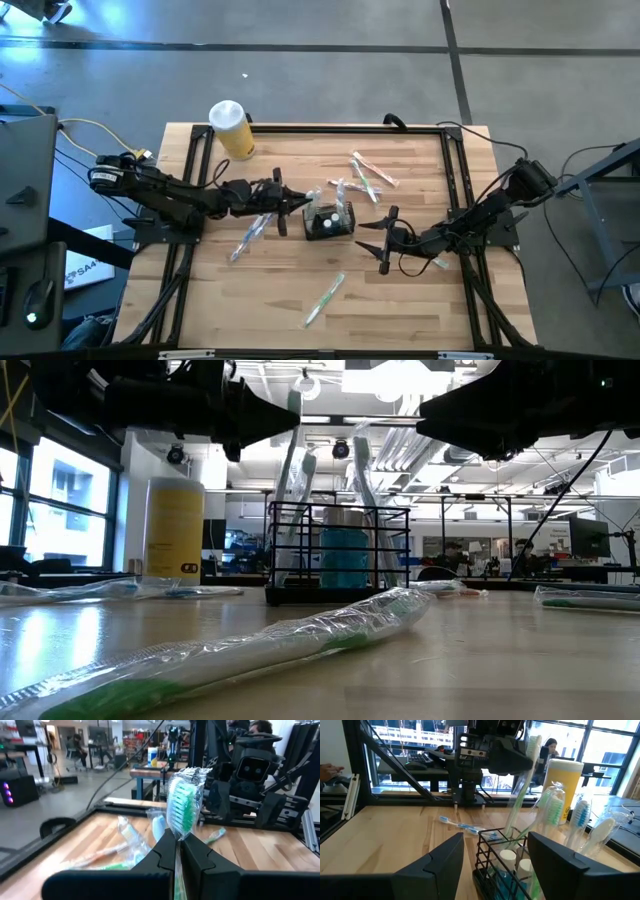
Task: Pick & Place toothbrushing station
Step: Put the green toothbrush into the wire organizer
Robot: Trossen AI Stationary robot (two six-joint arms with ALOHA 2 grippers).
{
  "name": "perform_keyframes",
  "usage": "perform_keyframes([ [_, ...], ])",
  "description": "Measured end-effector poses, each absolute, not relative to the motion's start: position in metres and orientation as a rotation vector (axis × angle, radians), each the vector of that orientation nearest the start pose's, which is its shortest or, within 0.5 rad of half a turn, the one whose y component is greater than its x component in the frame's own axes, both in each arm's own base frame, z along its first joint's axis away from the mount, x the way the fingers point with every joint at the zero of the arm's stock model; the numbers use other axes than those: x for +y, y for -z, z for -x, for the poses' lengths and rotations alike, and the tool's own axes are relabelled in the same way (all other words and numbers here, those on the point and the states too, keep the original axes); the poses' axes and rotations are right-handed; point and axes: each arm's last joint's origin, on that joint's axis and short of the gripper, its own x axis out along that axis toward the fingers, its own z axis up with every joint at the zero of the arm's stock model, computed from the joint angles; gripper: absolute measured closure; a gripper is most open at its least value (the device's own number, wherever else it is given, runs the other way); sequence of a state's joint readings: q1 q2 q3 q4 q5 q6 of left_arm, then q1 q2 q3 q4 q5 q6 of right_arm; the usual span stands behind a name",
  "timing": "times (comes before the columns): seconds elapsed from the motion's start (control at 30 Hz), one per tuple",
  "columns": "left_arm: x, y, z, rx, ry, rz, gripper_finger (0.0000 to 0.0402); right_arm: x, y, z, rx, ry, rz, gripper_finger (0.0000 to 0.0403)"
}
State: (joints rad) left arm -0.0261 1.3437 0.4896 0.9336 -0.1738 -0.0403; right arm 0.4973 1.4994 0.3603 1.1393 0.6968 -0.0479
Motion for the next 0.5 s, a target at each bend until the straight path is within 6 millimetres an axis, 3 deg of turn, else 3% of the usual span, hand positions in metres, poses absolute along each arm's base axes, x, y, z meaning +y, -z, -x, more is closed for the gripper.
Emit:
perform_keyframes([
  [0.5,-0.002,-0.207,-0.275,-0.100,-0.145,0.039,0.0399,0.102,-0.169,-0.227,0.005,0.202,0.048,0.0191],
])
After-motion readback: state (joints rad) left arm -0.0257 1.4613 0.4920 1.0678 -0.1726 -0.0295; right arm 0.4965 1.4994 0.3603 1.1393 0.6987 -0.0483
